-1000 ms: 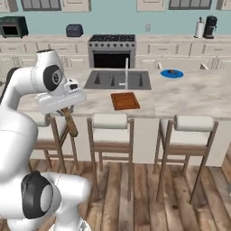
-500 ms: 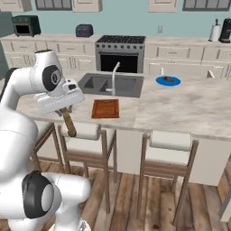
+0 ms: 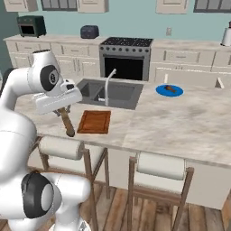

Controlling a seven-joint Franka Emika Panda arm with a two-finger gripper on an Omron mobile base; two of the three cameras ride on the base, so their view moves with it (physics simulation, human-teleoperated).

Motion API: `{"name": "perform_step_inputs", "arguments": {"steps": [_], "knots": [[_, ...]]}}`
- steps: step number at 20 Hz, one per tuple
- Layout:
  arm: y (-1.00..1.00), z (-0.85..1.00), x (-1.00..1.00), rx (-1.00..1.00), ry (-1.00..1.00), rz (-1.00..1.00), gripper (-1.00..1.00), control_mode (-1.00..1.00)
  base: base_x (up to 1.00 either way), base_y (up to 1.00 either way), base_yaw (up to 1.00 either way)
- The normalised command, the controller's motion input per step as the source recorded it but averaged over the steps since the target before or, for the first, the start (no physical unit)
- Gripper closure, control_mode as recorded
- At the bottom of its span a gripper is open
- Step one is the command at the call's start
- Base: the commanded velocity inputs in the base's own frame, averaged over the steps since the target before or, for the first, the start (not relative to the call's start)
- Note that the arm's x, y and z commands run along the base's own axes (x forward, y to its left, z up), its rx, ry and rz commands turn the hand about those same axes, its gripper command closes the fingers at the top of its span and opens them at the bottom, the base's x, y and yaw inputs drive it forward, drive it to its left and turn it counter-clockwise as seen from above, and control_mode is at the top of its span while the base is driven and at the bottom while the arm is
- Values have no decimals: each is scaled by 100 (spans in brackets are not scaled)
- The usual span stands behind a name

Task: Pick up the knife from the drawer and place it on the cutting board. Then place the meat from the plate to the cutting board.

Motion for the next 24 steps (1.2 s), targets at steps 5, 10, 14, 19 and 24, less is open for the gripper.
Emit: {"name": "perform_step_inputs", "arguments": {"steps": [5,10,14,19,24], "knots": [[0,0,0,0,0,0,100,100,58,-67,8],[0,0,0,0,0,0,100,100,47,-69,3],[0,0,0,0,0,0,100,100,61,-8,0],[0,0,0,0,0,0,100,100,75,10,0],[0,0,0,0,0,0,100,100,47,14,15]]}}
